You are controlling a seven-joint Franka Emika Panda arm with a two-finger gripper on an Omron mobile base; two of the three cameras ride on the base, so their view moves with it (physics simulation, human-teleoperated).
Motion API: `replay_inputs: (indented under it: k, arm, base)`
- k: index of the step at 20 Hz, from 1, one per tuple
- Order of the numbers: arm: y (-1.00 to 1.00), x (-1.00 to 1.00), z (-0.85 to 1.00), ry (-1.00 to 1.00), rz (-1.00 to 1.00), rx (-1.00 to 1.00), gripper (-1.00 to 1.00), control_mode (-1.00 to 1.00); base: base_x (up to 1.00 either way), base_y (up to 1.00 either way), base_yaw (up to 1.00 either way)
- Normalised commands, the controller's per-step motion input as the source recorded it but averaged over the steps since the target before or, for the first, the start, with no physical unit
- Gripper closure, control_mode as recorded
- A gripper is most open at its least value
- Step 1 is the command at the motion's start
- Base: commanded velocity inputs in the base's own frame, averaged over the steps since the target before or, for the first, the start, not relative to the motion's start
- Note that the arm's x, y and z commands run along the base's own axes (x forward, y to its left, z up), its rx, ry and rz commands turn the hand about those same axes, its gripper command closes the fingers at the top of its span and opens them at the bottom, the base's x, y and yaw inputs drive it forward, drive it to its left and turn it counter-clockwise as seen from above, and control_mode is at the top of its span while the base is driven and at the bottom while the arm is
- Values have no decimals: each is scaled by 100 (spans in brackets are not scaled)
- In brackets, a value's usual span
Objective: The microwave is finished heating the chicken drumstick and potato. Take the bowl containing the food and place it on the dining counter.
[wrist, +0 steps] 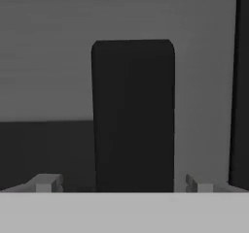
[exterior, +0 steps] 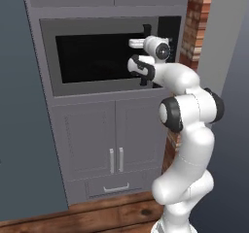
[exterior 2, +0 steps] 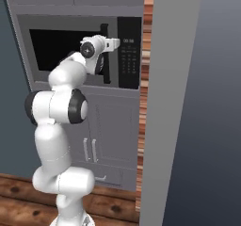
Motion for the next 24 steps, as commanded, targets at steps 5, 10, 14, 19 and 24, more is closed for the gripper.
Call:
replay_inputs:
  k: [5, 10, 14, 19, 24]
  arm:
    - [0, 53, 0, 2, 0, 0, -100, -100]
    - [0, 54, 0, 4, 0, 0, -100, -100]
    - [0, 25, 0, 2, 0, 0, 100, -100]
    - [0, 0, 0, 0, 0, 0, 100, -100]
    - [0, 0, 0, 0, 0, 0, 100, -100]
  base:
    - [0, 0, 0]
    - [0, 0, 0]
    - [0, 0, 0]
    - [0, 0, 0]
    - [0, 0, 0]
